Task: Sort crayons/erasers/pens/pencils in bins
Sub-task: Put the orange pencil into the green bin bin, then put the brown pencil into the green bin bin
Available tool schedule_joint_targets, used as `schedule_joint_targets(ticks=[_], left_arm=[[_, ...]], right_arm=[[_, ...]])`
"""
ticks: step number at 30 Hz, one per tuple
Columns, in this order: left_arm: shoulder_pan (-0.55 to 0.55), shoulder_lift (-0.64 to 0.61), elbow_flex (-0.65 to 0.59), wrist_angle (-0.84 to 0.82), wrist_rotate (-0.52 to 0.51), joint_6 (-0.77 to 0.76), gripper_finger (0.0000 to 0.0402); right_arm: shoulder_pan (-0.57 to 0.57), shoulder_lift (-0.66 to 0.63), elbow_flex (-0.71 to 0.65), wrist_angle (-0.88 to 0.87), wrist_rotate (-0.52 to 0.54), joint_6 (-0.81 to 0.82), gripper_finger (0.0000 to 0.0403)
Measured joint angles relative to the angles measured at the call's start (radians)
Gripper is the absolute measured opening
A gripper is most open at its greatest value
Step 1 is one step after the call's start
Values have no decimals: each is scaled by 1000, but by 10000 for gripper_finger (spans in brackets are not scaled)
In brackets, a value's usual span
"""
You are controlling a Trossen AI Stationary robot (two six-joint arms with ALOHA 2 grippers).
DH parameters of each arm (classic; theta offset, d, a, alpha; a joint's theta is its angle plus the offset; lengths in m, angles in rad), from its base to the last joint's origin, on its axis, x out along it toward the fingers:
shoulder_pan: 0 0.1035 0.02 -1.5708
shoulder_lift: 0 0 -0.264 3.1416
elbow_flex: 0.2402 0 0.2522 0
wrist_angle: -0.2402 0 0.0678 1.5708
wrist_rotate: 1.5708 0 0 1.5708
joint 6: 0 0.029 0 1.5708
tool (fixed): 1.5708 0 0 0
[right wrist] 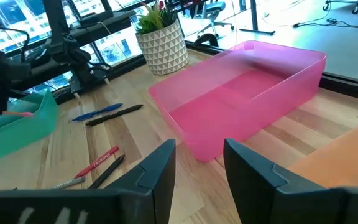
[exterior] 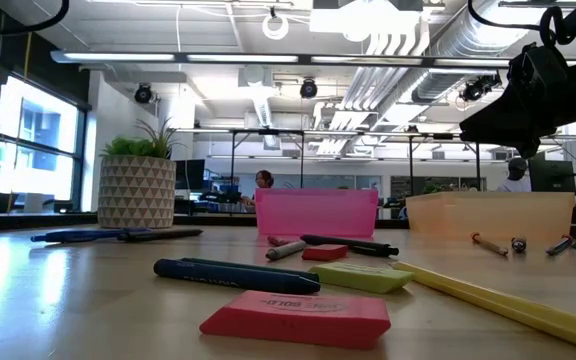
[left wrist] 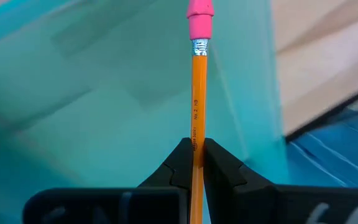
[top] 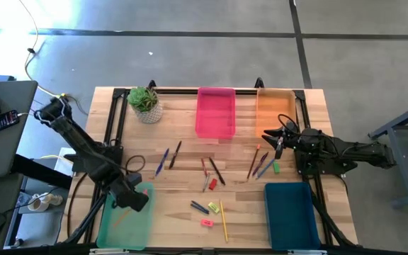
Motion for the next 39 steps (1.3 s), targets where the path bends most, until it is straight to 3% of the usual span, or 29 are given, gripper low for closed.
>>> schedule_joint_targets(ticks=[14, 33, 39], left_arm=[[3, 131, 0, -1, 6, 0, 13], [9, 128, 0, -18, 43, -2, 94], [15, 96, 0, 50, 22, 29, 93]], right_arm=[[0, -1, 0, 0, 0, 0, 128], [0, -1, 0, 2, 0, 2, 128], [0, -1, 0, 40, 0, 223, 128]])
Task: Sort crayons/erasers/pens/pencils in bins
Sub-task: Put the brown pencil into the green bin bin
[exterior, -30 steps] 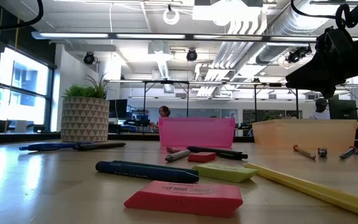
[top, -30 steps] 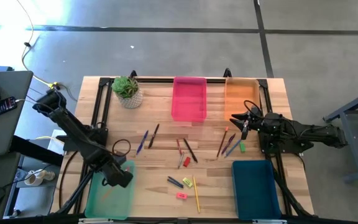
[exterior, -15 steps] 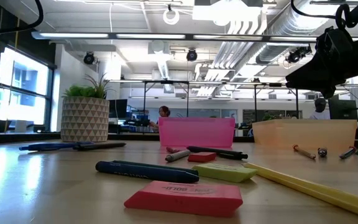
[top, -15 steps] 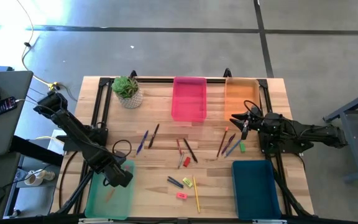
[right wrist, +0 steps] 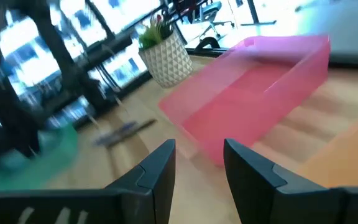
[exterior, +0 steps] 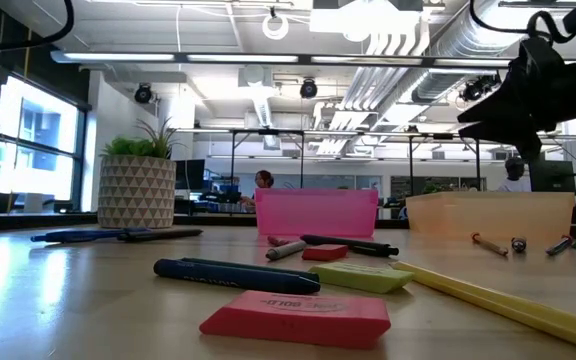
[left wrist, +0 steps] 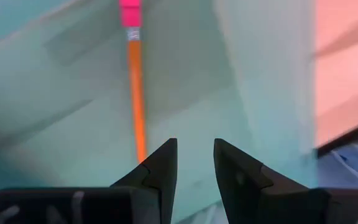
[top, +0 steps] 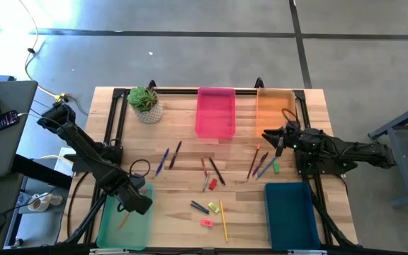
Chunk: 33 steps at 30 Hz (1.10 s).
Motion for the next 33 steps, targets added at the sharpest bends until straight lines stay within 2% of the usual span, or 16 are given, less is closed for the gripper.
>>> schedule_joint_targets(ticks=[4, 9, 12, 17, 20, 23, 33], left_arm=[[0, -44, 0, 50, -52, 6, 91], [0, -127, 0, 89, -147, 31, 91], [0, -192, 0, 83, -230, 38, 91], [22, -288, 0, 83, -429, 102, 91], [70, -327, 0, 86, -523, 166, 90], [140, -345, 0, 87, -574, 242, 90], [404, -346, 0, 94, -590, 514, 90]], right_arm=[[0, 0, 0, 2, 0, 152, 128], [0, 0, 0, 3, 0, 162, 128], [0, 0, 0, 9, 0, 180, 128], [0, 0, 0, 28, 0, 370, 128], [0, 0, 0, 41, 0, 481, 128], [0, 0, 0, 55, 0, 542, 128], [-1, 0, 0, 71, 5, 546, 128]])
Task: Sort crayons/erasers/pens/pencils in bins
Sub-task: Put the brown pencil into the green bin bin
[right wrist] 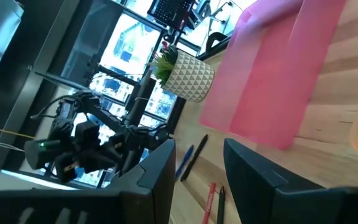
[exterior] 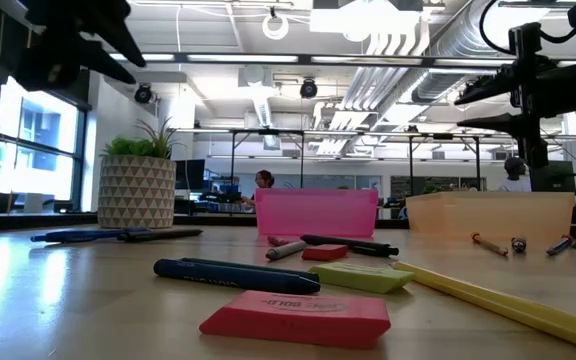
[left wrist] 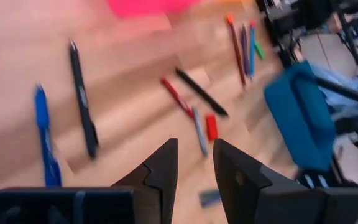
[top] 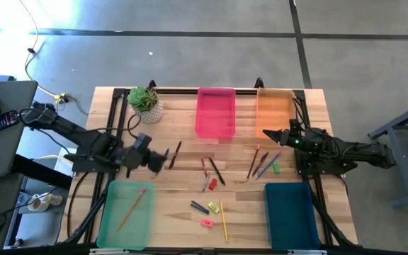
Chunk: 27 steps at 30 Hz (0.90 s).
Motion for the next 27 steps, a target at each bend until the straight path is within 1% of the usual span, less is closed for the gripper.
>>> schedule_joint_targets(ticks=[3, 5, 10, 12, 15, 19, 21, 24, 27], left_arm=[[79, 0, 0, 9, 5, 82, 90], [135, 0, 0, 28, 29, 148, 90], [279, 1, 0, 76, 162, 324, 90], [333, 3, 0, 84, 204, 371, 90], [405, 10, 0, 106, 251, 428, 90], [479, 15, 0, 131, 298, 496, 90], [503, 15, 0, 137, 301, 524, 90], [535, 15, 0, 149, 303, 559, 90], [560, 15, 0, 157, 322, 595, 90]], right_arm=[[0, 0, 0, 7, 3, 0, 128], [0, 0, 0, 49, 3, -4, 128], [0, 0, 0, 241, -5, -41, 128], [0, 0, 9, 268, -13, -59, 128], [0, 17, 68, 206, -17, -81, 128], [0, 80, 179, 38, -25, -106, 128], [0, 124, 240, -75, -27, -87, 128], [0, 209, 326, -247, -37, -18, 128], [0, 314, 402, -352, -79, 43, 128]])
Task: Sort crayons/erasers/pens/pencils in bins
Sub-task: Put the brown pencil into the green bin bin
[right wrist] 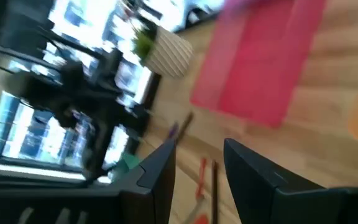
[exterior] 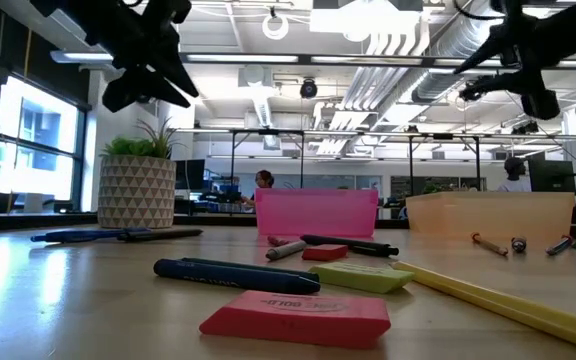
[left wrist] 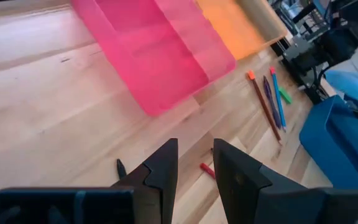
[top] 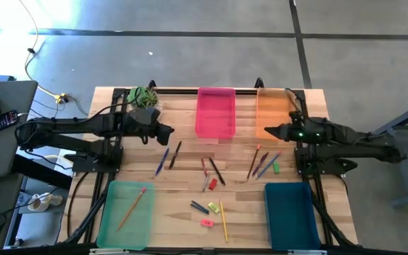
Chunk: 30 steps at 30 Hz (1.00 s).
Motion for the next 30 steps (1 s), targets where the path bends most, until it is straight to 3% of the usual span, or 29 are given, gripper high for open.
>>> schedule_joint_targets(ticks=[9, 30], left_arm=[[40, 0, 0, -1, 82, 53, 90], [40, 0, 0, -2, 125, 164, 90]], right_arm=[[0, 297, 171, -239, -42, 84, 128], [0, 773, 174, -288, -65, 298, 128]])
